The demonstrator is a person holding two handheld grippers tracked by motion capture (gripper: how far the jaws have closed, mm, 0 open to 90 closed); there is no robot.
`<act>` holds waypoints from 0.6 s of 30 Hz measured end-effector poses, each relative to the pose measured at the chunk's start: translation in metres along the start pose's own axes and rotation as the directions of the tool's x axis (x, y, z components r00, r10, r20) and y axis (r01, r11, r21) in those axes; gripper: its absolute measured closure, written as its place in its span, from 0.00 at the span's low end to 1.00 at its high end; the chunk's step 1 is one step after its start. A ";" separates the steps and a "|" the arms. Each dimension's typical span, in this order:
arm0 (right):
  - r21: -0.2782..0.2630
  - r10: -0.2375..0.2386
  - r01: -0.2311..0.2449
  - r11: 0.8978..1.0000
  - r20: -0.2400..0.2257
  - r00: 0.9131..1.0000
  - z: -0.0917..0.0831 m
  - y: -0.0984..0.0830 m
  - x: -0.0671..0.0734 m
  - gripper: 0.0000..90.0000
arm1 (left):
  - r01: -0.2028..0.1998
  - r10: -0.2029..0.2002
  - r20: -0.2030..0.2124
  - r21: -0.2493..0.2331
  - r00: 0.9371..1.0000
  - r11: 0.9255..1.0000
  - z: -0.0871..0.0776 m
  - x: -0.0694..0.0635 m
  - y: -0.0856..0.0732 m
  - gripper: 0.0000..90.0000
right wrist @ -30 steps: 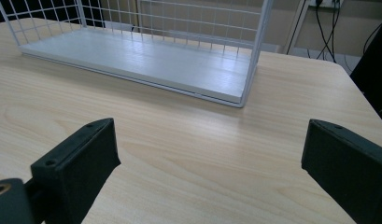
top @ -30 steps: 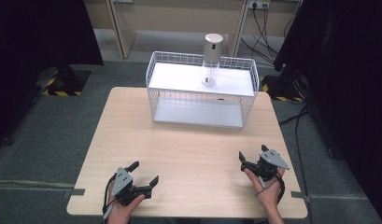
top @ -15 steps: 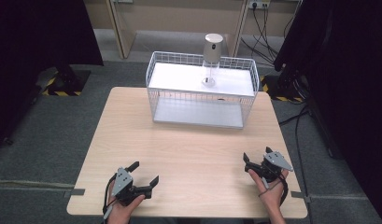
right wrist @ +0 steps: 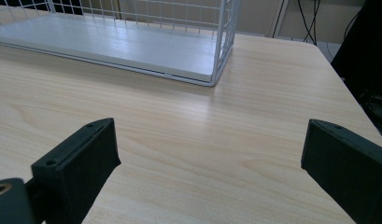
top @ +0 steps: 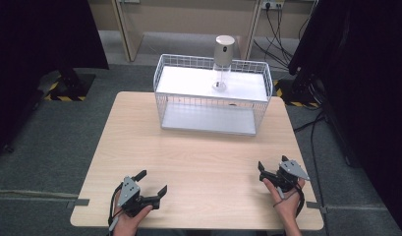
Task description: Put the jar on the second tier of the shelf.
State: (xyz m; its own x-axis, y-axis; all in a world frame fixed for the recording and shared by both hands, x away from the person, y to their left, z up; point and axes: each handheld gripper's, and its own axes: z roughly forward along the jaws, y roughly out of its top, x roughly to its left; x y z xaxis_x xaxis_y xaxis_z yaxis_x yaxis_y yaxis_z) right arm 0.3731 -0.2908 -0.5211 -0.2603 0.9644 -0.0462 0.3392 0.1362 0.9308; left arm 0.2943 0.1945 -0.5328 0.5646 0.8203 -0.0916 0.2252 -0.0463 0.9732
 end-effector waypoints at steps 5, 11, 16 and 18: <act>-0.001 0.005 -0.005 1.000 0.005 1.000 0.000 -0.001 -0.001 0.05 | -0.001 0.001 0.000 0.000 1.000 1.000 0.000 0.000 0.000 0.04; -0.002 0.009 -0.009 1.000 0.004 1.000 0.000 -0.001 -0.002 0.05 | 0.000 0.000 0.000 0.000 1.000 1.000 0.000 0.000 0.000 0.04; -0.001 0.016 -0.016 1.000 0.003 1.000 0.000 -0.001 -0.002 0.05 | 0.001 -0.001 0.000 0.000 1.000 1.000 0.000 0.000 0.000 0.04; -0.004 0.017 -0.017 1.000 0.004 1.000 -0.001 -0.001 -0.003 0.05 | 0.002 -0.002 0.000 -0.001 1.000 1.000 0.000 0.000 0.000 0.04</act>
State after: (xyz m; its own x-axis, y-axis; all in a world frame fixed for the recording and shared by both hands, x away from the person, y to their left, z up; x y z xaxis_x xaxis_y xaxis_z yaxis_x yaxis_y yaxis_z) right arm 0.3729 -0.2936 -0.5218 -0.2512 0.9674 -0.0314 0.3403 0.1186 0.9328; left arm 0.2943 0.1947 -0.5328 0.5642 0.8204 -0.0935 0.2258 -0.0444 0.9732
